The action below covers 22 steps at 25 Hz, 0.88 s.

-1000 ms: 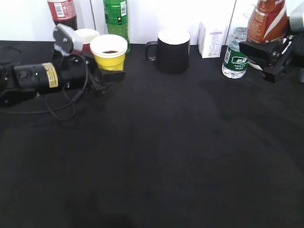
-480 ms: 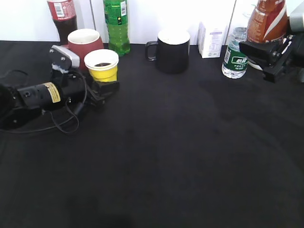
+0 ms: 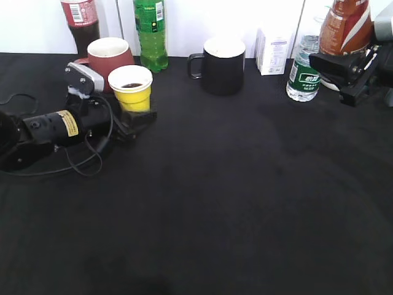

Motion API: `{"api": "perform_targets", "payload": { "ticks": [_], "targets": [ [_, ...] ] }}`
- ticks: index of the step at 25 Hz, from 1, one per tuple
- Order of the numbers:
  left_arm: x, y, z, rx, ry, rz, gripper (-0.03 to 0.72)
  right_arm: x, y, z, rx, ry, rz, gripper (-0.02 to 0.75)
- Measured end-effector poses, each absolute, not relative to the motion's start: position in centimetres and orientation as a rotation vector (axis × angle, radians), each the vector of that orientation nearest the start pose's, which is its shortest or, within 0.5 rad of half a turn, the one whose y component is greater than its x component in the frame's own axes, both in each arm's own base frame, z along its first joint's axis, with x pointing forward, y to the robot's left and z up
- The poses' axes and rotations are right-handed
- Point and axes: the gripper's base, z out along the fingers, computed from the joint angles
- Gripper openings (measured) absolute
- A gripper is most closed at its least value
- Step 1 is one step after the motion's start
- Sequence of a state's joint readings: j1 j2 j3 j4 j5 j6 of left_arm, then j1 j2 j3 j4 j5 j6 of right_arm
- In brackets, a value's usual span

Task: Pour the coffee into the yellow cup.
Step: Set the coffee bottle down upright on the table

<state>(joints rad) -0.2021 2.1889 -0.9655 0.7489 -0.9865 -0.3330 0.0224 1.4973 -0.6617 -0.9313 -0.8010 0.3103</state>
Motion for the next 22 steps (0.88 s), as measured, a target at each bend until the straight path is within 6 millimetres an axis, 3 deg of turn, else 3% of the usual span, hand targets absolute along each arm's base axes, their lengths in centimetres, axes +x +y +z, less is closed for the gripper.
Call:
{"api": "perform_targets", "payload": {
  "ticks": [6,11,14,18,20,22],
  "targets": [
    [35.2,-11.2,9.9,0.622,1.788,-0.570,0.641,29.1,5.6,24.1,-0.731,1.543,0.240,0.542],
    [31.2,-9.5,11.5,0.583,1.856,-0.541,0.638,29.3,5.3,24.2,-0.662,1.558,0.237,0.542],
    [28.6,-9.1,15.0,0.588,1.782,-0.521,0.629,30.4,3.9,23.7,-0.390,1.635,0.237,0.542],
    [25.4,-8.8,21.2,0.631,1.595,-0.493,0.605,31.4,3.5,21.9,-0.260,1.686,0.285,0.542],
    [24.2,-8.8,23.8,0.652,1.510,-0.495,0.596,32.2,3.4,19.0,-0.218,1.773,0.305,0.542],
    [23.5,-8.9,24.7,0.670,1.476,-0.501,0.594,32.9,3.6,15.7,-0.246,1.821,0.310,0.542]
  ]
}}
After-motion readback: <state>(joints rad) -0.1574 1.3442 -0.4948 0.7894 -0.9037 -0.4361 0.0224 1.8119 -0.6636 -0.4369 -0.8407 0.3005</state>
